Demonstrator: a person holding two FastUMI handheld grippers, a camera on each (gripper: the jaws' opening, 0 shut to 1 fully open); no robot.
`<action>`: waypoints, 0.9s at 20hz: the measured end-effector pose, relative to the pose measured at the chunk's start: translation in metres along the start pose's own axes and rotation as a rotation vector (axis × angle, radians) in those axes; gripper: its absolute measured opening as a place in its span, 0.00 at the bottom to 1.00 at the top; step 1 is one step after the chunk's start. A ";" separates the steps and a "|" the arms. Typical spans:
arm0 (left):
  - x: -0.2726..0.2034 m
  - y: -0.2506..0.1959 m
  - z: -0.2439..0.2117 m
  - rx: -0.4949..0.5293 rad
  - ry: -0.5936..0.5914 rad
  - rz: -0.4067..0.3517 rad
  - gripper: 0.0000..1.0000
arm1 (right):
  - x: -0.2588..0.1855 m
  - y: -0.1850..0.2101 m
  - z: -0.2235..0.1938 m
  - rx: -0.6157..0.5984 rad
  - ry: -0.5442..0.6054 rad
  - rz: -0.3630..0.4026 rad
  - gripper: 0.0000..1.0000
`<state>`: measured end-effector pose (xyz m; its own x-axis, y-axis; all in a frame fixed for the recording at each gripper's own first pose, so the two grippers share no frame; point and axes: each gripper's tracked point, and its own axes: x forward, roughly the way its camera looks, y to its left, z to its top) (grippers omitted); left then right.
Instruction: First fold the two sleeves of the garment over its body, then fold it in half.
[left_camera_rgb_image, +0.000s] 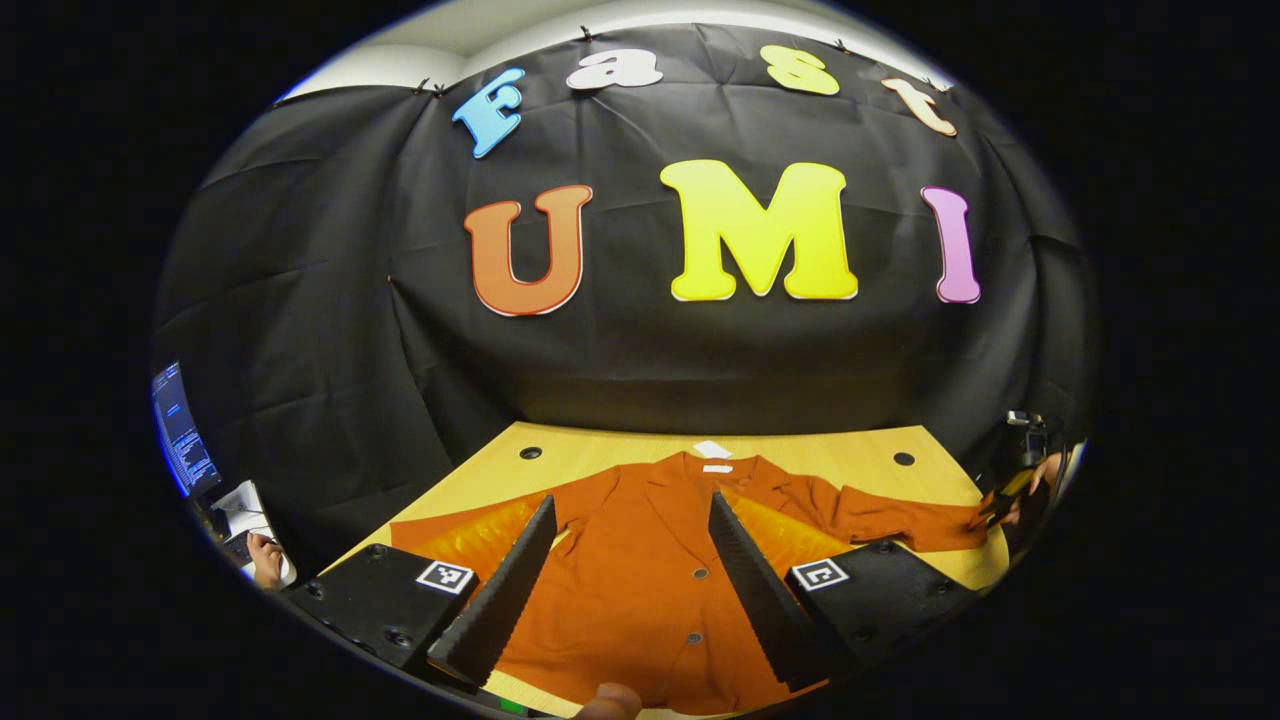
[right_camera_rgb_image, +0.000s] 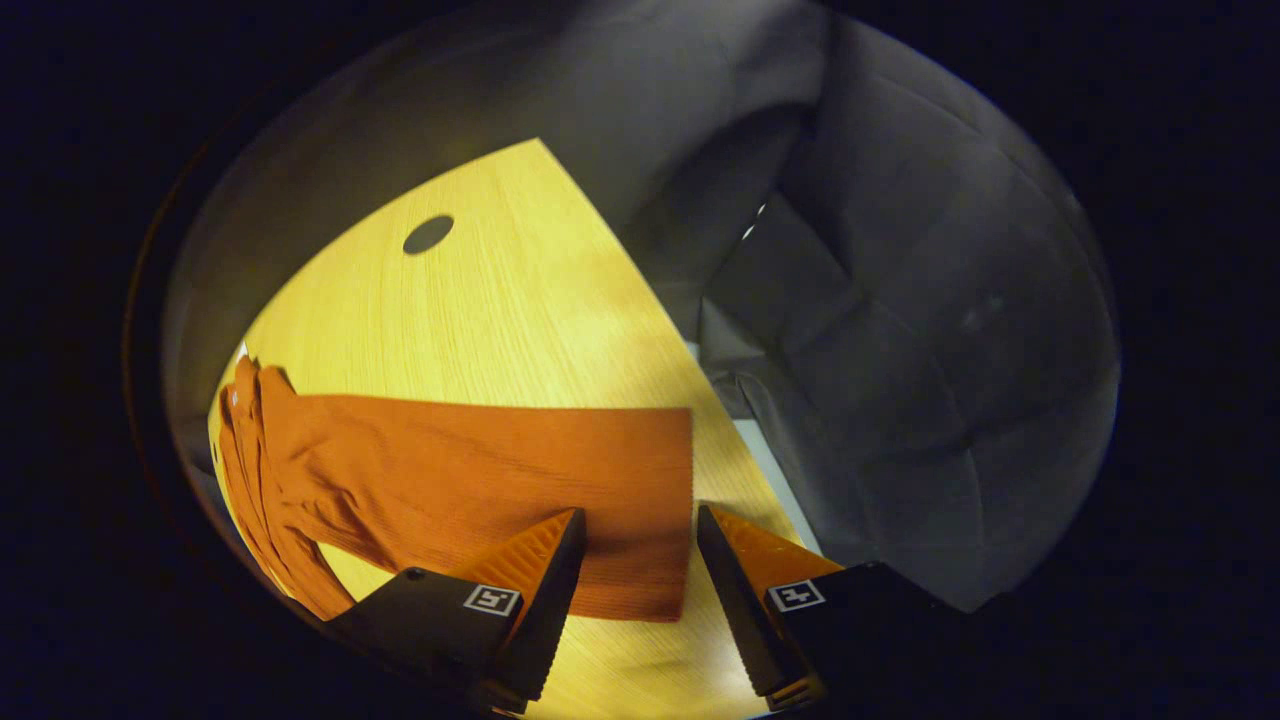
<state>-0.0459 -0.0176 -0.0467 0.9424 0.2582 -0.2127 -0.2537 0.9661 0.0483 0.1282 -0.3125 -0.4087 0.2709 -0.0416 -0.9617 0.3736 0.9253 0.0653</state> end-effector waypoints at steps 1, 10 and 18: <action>0.000 0.006 -0.004 -0.006 0.009 0.005 0.99 | -0.001 0.002 0.002 0.000 0.029 0.003 0.60; 0.007 0.062 -0.029 -0.030 0.059 0.041 0.99 | 0.000 -0.013 0.015 0.201 0.119 0.050 0.09; 0.028 0.070 -0.026 -0.027 0.057 -0.008 0.99 | -0.024 -0.018 0.020 0.189 0.096 0.022 0.01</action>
<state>-0.0431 0.0568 -0.0745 0.9308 0.2486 -0.2680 -0.2525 0.9674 0.0204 0.1332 -0.3357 -0.3817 0.1987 0.0221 -0.9798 0.5310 0.8379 0.1266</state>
